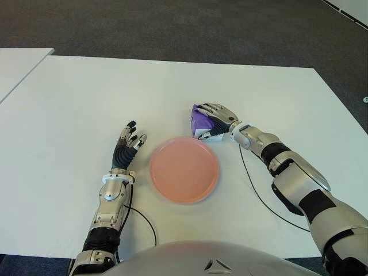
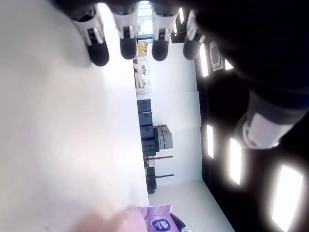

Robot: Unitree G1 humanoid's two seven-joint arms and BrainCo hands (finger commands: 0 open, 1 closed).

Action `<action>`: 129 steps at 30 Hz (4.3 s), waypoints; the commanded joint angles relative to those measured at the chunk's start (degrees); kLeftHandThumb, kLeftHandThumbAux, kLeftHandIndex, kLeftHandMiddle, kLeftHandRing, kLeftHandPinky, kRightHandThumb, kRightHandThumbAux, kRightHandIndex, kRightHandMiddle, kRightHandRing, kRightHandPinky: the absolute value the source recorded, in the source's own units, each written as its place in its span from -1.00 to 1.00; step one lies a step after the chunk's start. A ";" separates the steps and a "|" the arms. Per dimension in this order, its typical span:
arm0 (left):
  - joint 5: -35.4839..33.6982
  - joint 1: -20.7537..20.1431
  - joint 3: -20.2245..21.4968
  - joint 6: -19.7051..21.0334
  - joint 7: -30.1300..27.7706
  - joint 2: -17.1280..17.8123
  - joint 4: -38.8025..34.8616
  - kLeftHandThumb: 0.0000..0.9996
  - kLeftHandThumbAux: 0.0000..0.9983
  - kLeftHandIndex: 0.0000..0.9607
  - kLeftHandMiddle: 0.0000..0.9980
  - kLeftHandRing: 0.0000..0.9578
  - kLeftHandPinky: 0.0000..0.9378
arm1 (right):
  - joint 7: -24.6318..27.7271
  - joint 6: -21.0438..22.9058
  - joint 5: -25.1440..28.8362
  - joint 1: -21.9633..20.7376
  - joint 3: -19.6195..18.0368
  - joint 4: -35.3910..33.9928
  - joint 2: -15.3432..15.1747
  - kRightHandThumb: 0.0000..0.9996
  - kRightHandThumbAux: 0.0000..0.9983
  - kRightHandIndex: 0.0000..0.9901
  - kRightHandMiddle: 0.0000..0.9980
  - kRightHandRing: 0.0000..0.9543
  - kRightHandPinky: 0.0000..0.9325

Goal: Put the tissue paper into the plate.

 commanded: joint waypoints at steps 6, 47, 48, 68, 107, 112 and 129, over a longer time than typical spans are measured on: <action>-0.85 4.36 0.18 3.51 0.05 -1.05 1.81 -0.66 0.17 -1.00 -1.00 -1.00 -1.00 | -2.25 5.73 -9.26 8.46 8.88 5.29 0.31 -0.30 -0.09 -1.00 -1.00 -1.00 -1.00; -1.14 5.53 0.31 4.96 -0.21 -0.91 -0.35 -0.69 0.24 -1.00 -1.00 -1.00 -1.00 | -3.22 6.28 -7.78 7.85 13.69 5.59 -1.06 -0.13 -0.07 -1.00 -0.94 -1.00 -1.00; -1.11 5.55 0.30 4.93 -0.20 -0.92 -0.37 -0.69 0.24 -1.00 -1.00 -1.00 -1.00 | -2.69 6.06 -7.35 7.94 13.32 5.67 -0.99 -0.10 -0.05 -1.00 -0.92 -0.98 -0.94; -0.08 6.25 -0.09 3.73 -0.08 -0.49 -0.39 -0.73 0.20 -1.00 -1.00 -1.00 -1.00 | -8.02 6.42 -3.69 11.67 6.62 6.41 1.27 0.42 0.42 -0.12 0.47 0.55 0.66; -0.11 5.88 -0.26 4.38 0.61 -1.58 -0.69 -0.71 0.23 -1.00 -1.00 -1.00 -1.00 | -13.77 5.44 -4.94 13.06 3.86 6.41 1.47 0.43 0.44 -0.11 0.60 0.64 0.67; 0.32 5.71 -0.38 4.00 0.78 -1.44 -0.32 -0.74 0.19 -1.00 -1.00 -1.00 -1.00 | -15.45 4.74 -5.22 10.15 3.61 6.16 0.50 0.43 0.44 -0.11 0.64 0.69 0.74; 0.25 4.03 -0.30 2.58 -0.04 -0.79 2.53 -0.77 0.22 -1.00 -1.00 -1.00 -1.00 | -26.95 3.72 -3.77 -1.38 -1.65 0.72 -2.12 0.46 0.43 -0.11 0.72 0.78 0.81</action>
